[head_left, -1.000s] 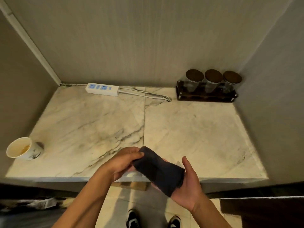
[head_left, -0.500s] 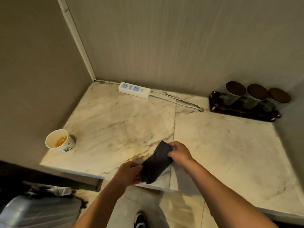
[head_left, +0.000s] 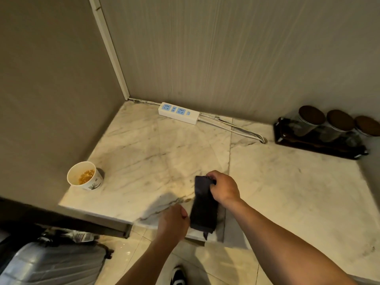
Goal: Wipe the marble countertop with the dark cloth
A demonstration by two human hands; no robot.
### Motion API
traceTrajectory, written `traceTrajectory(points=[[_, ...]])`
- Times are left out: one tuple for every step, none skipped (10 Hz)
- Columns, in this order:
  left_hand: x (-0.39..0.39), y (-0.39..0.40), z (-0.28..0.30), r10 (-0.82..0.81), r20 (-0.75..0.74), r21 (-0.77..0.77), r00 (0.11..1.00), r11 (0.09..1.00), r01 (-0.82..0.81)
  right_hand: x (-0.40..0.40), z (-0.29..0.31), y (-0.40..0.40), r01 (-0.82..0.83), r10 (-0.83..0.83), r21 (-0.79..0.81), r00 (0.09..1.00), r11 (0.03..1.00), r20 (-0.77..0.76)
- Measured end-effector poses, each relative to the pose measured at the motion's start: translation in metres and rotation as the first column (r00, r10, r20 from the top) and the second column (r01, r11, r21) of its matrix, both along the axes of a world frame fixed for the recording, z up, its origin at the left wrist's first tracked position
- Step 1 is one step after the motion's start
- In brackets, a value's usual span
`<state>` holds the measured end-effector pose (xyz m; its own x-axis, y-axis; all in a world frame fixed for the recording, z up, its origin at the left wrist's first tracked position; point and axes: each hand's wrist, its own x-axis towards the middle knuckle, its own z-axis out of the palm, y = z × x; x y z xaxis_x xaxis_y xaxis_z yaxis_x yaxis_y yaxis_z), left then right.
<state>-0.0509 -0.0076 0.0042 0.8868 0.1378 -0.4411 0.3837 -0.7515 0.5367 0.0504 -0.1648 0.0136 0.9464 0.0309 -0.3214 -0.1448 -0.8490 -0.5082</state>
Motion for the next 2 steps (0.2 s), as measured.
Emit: traceTrajectory(points=[[-0.0004, -0.0013, 0.0016, -0.02, 0.011, 0.016, 1.0, 1.0, 0.02, -0.003, 0.0005, -0.0029, 0.001, -0.001, 0.0, 1.0, 1.0, 0.009], [0.0023, -0.0034, 0.0071, -0.004, 0.017, 0.02, 1.0, 1.0, 0.003, -0.0092, 0.0044, -0.0107, 0.097, -0.103, 0.091, 0.992, 0.991, 0.069]])
